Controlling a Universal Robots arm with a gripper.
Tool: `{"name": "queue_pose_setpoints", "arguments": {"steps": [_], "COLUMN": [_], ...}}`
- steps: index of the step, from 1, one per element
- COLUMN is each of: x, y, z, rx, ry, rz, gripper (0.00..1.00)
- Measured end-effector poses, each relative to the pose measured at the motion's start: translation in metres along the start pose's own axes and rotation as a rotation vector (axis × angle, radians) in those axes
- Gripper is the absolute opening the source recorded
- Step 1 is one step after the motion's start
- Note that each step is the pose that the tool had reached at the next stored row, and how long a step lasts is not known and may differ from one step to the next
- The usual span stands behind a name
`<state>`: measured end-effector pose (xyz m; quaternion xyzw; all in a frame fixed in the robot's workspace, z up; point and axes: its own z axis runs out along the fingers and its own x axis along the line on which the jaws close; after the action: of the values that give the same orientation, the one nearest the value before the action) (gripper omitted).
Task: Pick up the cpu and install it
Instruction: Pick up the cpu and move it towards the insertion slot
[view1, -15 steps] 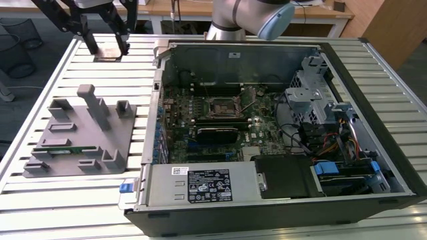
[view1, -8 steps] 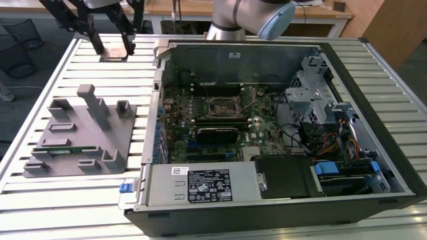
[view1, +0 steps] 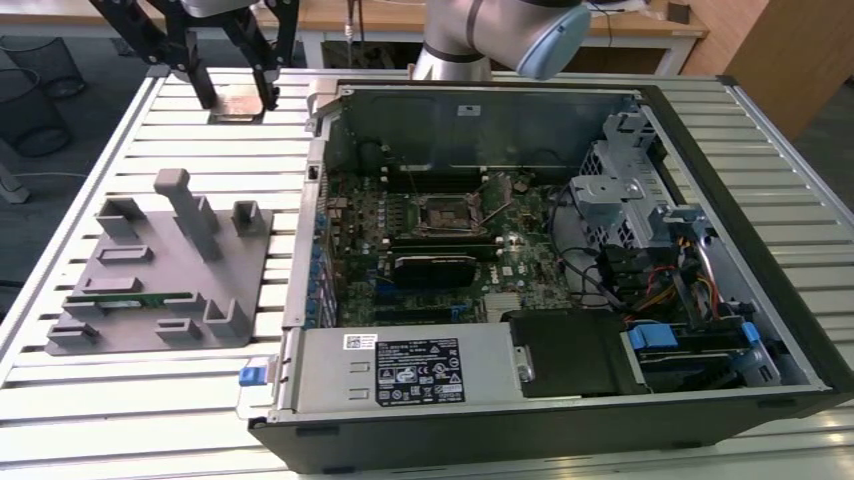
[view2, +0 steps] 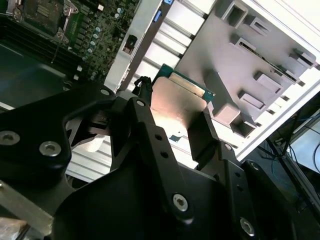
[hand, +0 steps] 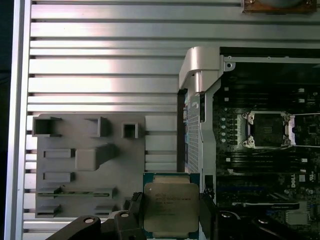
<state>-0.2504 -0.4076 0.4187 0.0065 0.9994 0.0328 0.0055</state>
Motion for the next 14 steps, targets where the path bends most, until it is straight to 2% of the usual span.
{"name": "queue_pose_setpoints", "arguments": {"steps": [14], "x": [-0.0121], "y": [0.0001], "z": [0.0001], "rx": [0.0], "ry": [0.0], "rz": [0.0], "gripper": [0.53]}}
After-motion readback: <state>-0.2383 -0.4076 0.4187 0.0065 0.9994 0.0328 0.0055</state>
